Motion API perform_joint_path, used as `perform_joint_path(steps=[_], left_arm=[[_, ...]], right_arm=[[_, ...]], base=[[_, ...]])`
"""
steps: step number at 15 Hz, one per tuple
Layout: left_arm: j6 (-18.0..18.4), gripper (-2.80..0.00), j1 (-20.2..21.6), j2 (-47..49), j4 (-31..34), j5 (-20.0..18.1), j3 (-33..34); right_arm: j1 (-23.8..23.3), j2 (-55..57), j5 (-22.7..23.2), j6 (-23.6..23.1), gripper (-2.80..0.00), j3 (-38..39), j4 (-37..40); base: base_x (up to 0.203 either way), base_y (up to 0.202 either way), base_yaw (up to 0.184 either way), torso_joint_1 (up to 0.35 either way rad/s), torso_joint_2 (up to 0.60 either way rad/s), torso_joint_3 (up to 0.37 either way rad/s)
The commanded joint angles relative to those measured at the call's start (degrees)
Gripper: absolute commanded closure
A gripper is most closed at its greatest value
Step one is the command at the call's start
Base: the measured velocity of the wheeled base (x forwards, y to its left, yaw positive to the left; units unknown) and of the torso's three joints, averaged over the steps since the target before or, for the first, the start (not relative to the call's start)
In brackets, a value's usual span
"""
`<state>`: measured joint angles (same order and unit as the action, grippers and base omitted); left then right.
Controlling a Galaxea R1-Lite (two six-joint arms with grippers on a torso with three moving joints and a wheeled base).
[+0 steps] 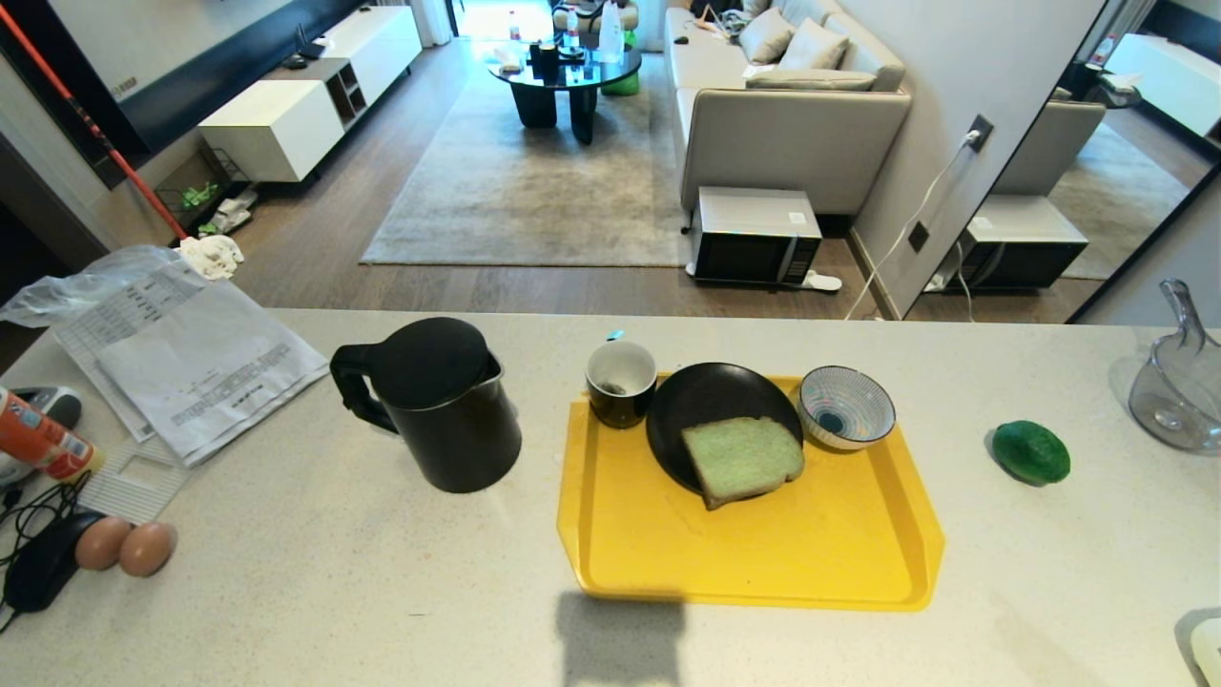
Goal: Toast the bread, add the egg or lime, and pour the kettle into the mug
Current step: Pick up the egg
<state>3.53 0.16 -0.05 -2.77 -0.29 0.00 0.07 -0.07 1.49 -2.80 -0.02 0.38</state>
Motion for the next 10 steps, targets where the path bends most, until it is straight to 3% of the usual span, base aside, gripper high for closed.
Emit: perform_joint_path(steps=[1, 10], left_arm=[[0.0, 0.0, 0.0, -0.1, 0.0, 0.0, 1.0], [0.0, 0.0, 0.0, -0.1, 0.0, 0.0, 1.0]], right_arm=[[0.0, 0.1, 0.0, -0.3, 0.0, 0.0, 0.0], [0.0, 0.1, 0.0, -0.3, 0.0, 0.0, 0.0]], base=[[0.0, 0.0, 0.0, 0.0, 0.0, 0.0], [-0.001, 0.001, -0.008, 0.0, 0.0, 0.0]])
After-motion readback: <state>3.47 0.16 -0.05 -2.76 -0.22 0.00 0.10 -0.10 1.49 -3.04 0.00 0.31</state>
